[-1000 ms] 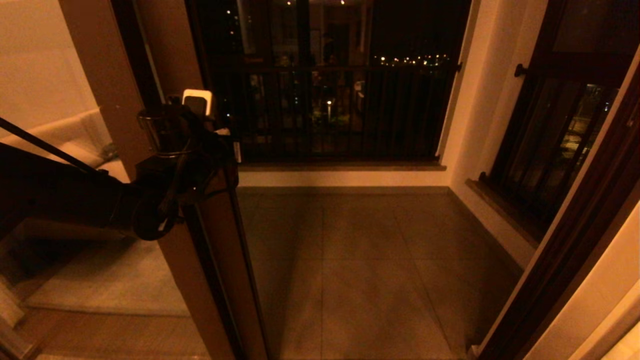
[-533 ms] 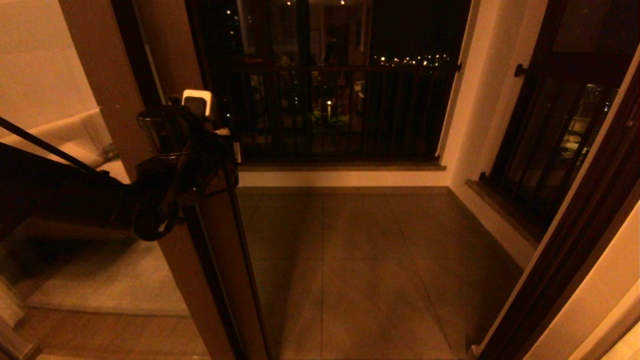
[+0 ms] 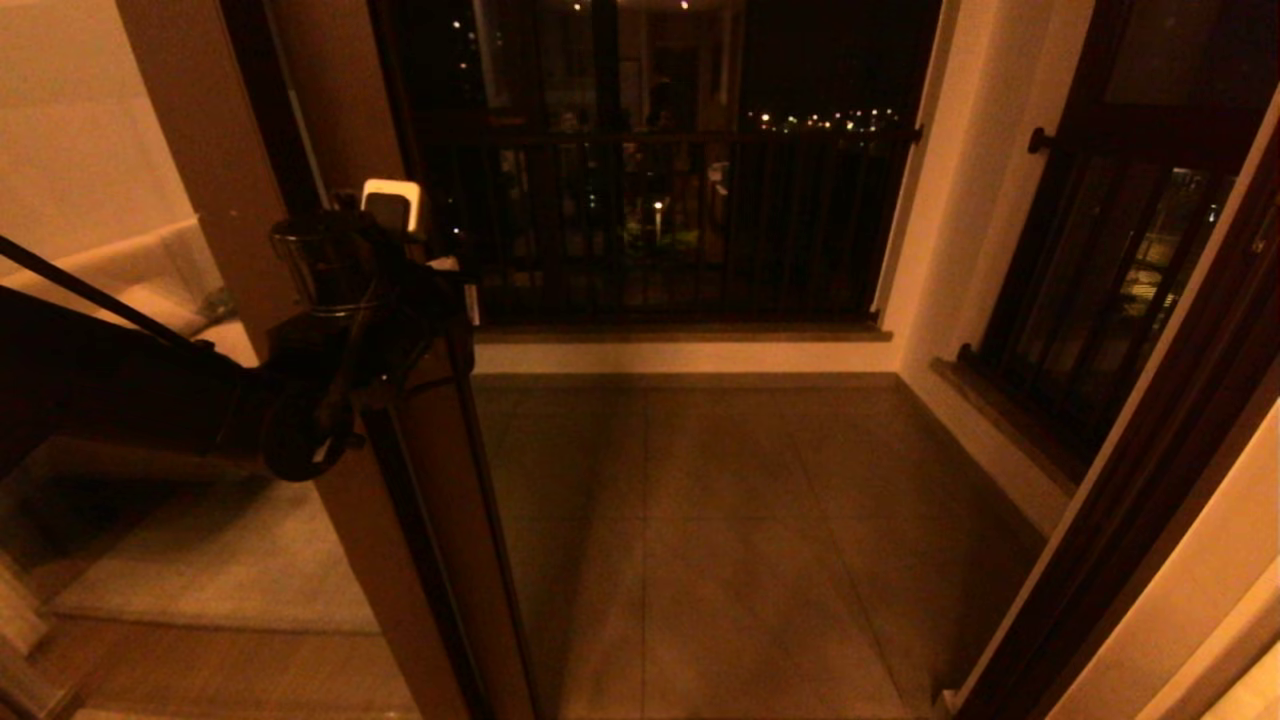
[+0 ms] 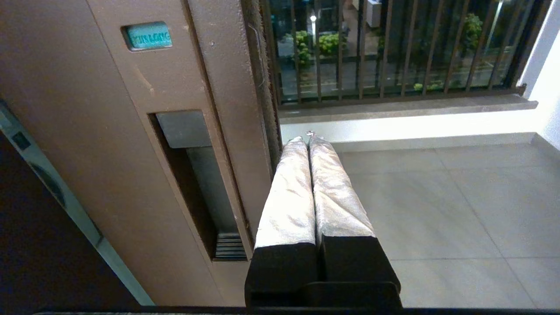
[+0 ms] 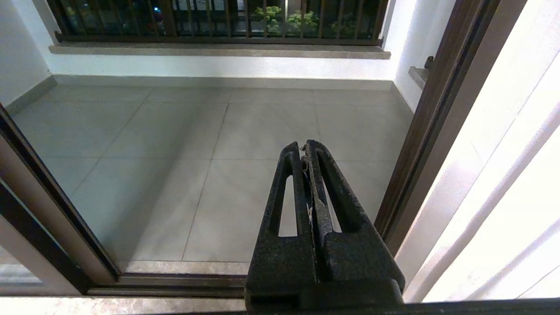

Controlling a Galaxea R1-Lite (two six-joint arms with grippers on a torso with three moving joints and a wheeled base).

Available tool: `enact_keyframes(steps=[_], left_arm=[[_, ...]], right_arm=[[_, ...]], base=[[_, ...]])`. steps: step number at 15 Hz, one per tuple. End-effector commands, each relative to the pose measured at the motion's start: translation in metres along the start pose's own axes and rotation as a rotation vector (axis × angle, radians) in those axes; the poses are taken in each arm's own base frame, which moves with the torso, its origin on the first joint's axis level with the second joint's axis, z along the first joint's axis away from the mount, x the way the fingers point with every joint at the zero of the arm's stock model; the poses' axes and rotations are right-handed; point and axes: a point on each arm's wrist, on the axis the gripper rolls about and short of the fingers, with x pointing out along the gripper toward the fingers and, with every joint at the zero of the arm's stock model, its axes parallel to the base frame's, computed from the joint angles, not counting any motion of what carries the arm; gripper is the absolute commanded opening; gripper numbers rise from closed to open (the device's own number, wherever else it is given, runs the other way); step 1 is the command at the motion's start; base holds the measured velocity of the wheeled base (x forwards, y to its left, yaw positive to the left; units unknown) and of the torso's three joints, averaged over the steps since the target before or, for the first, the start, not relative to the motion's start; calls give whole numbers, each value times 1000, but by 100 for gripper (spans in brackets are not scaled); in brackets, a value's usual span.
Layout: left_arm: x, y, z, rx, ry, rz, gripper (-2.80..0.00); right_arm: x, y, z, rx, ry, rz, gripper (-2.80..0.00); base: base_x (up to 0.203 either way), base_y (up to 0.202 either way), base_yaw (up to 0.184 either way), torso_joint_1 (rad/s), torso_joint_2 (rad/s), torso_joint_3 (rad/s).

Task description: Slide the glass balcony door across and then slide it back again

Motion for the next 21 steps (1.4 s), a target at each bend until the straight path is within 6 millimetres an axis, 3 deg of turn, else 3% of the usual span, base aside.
enact_keyframes(steps=[1,14,18,21], left_arm=[[0,1,2,-2,-8,6,-280],[-3,2,6,-4,-27,7,-280],[-40,-17,34,-20,-113,-69,-280],[-79,-11,46,-20,-113,-101,-280]], right_arm=[[0,0,0,-1,1,1,-280],[0,0,0,-1,1,0,-280],[0,0,0,-1,2,1,-280],[0,0,0,-1,1,1,-280]], base=[[0,0,0,0,0,0],[0,0,0,0,0,0],[0,0,0,0,0,0],[0,0,0,0,0,0]])
